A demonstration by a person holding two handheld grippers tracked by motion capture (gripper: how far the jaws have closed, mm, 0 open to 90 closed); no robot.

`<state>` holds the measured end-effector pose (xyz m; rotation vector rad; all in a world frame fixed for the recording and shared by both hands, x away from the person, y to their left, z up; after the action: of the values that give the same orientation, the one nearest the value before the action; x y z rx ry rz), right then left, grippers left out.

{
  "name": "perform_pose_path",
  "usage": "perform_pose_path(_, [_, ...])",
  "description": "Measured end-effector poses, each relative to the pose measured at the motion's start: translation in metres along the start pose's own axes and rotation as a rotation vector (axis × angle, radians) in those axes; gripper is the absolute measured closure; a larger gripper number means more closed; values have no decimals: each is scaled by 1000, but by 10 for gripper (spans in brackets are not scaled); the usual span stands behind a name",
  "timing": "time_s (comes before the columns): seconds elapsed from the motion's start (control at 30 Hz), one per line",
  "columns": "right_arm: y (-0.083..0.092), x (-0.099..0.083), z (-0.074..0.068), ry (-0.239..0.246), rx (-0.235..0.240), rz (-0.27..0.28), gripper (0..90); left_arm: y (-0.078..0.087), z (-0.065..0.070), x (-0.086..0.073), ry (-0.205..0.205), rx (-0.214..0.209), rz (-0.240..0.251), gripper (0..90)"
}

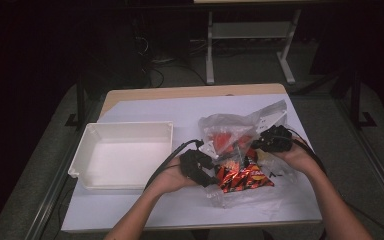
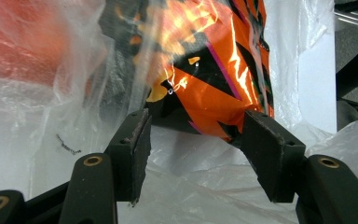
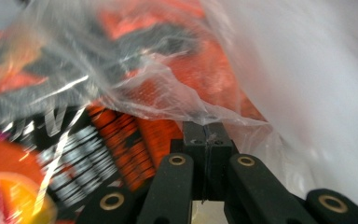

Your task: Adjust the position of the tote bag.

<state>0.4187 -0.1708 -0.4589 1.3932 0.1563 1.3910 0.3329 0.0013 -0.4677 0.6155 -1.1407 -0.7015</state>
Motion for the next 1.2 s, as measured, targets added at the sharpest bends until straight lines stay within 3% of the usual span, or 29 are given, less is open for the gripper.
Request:
perform_pose_path(0.1, [-3,1,10,-71,-1,5,900,-2,-2,0,7,-11,3,424])
perform_pose_path(0.17, [-5,1,10,-84,13,5,899,-4,-2,0,8,-16,-4,424])
perform_pose_path(0.27, [-6,-2,5,-69,22,-11,898,-6,2,1,-2,-19,-10,422])
perform_pose_path(0.4, [-5,-5,12,-85,5,-19,899,-7,3,6,-15,-9,0,411])
perform_pose_path(0.63, [-1,23,29,-93,-1,34,899,-3,-6,8,12,-1,28,412])
perform_pose_path(0.83, [-24,32,42,-106,44,12,899,-4,-10,8,20,10,37,408])
perform_pose_path(1.07, [-51,16,53,-174,39,-59,899,-4,-14,7,41,19,36,403])
perform_pose_path(1.2, [-60,6,57,-173,31,-97,899,-5,-13,8,44,16,35,404])
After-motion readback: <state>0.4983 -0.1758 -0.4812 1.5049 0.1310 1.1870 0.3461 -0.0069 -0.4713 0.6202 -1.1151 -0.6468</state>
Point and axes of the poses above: each handheld gripper's, and its own axes: y roughly backward along the jaws, x roughly out of its top, z roughly to its right, the point moved 9 cm from there along -y, roughly forward along the jaws, and after that the axes turned 15 degrees about -x, right-handed, at the moved point
